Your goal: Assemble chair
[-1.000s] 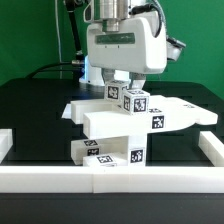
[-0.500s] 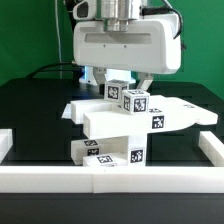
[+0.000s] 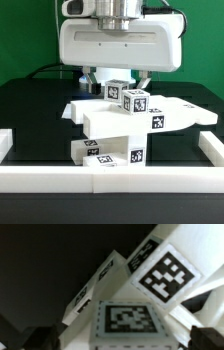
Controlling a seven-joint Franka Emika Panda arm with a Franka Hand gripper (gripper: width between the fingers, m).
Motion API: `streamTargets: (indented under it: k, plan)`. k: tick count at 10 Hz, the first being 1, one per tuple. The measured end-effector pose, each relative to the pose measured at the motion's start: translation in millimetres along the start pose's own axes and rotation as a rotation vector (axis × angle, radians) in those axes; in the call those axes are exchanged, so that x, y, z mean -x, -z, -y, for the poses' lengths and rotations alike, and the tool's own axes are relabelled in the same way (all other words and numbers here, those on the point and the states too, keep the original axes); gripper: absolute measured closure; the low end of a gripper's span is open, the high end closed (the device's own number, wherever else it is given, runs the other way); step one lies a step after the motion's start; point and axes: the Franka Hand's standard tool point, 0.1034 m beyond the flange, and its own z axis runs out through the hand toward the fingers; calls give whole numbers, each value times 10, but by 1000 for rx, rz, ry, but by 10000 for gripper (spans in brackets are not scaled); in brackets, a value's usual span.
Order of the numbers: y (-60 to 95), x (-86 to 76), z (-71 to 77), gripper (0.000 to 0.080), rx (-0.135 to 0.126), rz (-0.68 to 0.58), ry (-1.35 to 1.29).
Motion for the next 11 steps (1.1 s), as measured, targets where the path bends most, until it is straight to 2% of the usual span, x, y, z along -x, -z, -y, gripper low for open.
streamTargets:
  k: [2, 3, 4, 5, 6, 9, 11]
  plan:
    - [8, -7, -3, 151, -2, -1, -2]
    - [8, -18, -24, 251, -2, -1, -7]
    - [3, -16, -25, 251, -1, 0, -8]
    - [1, -15, -27, 434, 0, 0, -8]
    - [1, -16, -28, 529, 0, 0, -8]
    - [-1, -15, -29, 529, 0, 0, -42]
    - [-4, -18, -30, 529, -1, -2, -212]
